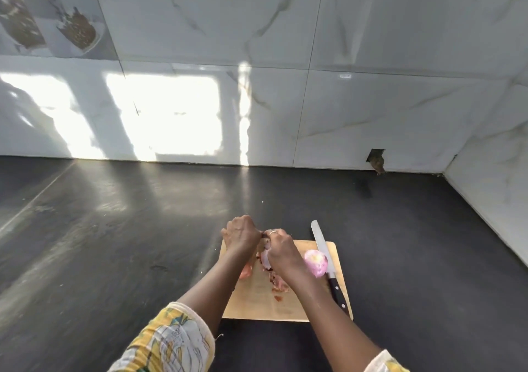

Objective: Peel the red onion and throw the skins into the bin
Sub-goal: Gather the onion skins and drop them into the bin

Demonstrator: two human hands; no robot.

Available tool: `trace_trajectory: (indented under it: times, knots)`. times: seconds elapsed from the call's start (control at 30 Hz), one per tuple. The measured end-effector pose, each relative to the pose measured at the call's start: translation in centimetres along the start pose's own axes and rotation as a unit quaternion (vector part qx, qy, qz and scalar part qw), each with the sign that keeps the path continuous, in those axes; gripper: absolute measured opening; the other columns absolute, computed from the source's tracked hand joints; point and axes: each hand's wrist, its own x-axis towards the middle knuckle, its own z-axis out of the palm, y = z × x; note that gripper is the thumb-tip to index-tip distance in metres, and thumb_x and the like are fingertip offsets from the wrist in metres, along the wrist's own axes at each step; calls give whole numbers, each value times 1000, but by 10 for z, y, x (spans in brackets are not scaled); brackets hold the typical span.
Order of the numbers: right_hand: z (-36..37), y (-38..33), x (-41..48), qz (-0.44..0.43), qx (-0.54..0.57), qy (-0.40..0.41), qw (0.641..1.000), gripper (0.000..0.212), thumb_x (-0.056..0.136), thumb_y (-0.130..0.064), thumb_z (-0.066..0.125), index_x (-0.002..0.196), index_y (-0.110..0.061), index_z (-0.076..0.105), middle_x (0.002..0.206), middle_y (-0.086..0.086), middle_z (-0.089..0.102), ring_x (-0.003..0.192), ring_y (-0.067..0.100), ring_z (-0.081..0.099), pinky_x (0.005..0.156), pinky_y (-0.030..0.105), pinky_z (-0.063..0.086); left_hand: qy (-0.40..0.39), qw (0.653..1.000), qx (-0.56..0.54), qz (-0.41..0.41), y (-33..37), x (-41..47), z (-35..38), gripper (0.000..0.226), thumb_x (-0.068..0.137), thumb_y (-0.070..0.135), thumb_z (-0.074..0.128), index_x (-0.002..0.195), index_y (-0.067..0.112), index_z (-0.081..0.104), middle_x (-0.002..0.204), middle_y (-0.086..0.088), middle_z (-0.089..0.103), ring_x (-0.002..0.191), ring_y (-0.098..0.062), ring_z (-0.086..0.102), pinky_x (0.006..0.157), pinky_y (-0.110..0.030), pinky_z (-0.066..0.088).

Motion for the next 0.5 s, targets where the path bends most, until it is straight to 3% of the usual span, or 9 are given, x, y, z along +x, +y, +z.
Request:
trace_trajectory:
  times: [0.13, 0.27, 0.37, 0.5]
  knots:
    - [0, 1, -4, 6, 29, 4, 1000, 33, 87, -5, 44, 114, -1, 62, 117, 18, 57, 111, 32, 52, 91, 35, 43, -7, 1000, 26, -13, 4, 7, 6, 23, 77, 25, 62, 97, 14, 67, 108, -11, 64, 107, -31, 54, 88, -38, 39]
    - [-2, 0, -12, 6, 63, 17, 998, 31, 88, -4, 39, 105, 3, 63, 110, 19, 60, 102, 32, 56, 86, 40, 46, -34, 998, 51, 13, 1, 11, 8, 26, 88, 29, 56, 106, 12, 62, 117, -11, 59, 114, -31, 50, 90, -38, 36]
    - [-7, 1, -16, -8, 66, 30, 997, 38, 90, -3, 35, 117, 2, 61, 117, 19, 60, 109, 32, 56, 90, 37, 47, -36, 998, 10, 44, -5, 13, 5, 24, 92, 26, 50, 101, 7, 60, 115, -14, 60, 111, -33, 51, 88, -38, 36]
    - [-9, 3, -20, -22, 70, 32, 997, 46, 92, 1, 30, 132, -1, 52, 130, 17, 57, 120, 26, 53, 96, 26, 41, -11, 992, -110, 66, -9, 6, -9, 18, 84, 24, 64, 94, 9, 65, 101, -13, 66, 98, -32, 59, 75, -32, 40]
